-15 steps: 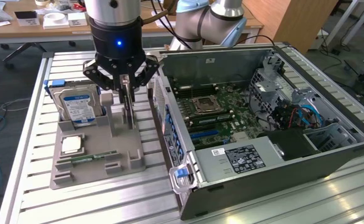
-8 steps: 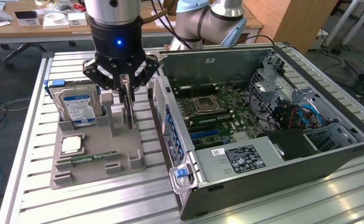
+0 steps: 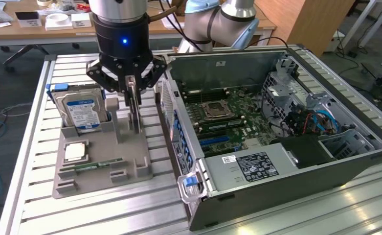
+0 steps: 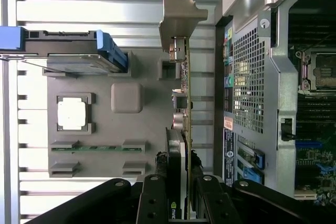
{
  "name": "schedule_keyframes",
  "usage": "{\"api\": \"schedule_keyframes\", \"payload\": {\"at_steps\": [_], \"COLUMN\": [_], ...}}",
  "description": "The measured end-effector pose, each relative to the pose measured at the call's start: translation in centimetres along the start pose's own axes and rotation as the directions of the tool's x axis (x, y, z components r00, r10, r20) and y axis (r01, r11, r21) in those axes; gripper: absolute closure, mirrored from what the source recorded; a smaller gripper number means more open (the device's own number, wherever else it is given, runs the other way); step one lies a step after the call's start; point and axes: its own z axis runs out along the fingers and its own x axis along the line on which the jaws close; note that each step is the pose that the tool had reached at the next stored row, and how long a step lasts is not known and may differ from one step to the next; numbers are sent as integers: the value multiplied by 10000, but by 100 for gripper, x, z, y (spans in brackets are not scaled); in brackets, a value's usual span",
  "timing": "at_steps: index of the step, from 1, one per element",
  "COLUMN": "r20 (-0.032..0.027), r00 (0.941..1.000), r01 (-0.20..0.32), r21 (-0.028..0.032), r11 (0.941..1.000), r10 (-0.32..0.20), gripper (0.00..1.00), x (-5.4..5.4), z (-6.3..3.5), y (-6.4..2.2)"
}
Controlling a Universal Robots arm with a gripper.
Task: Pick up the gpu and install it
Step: 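Pick up the gpu and move the gpu toward the slot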
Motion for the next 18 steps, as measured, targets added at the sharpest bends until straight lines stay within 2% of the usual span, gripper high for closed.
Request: {"api": "schedule_keyframes", "payload": {"at_steps": [18], "r20": [-1], "r00": [10000], "r01": [0], "r21": [0], "r11": [10000], "r10": [0], "gripper": [73], "x": [-3], "z": [-139], "y": [7]}}
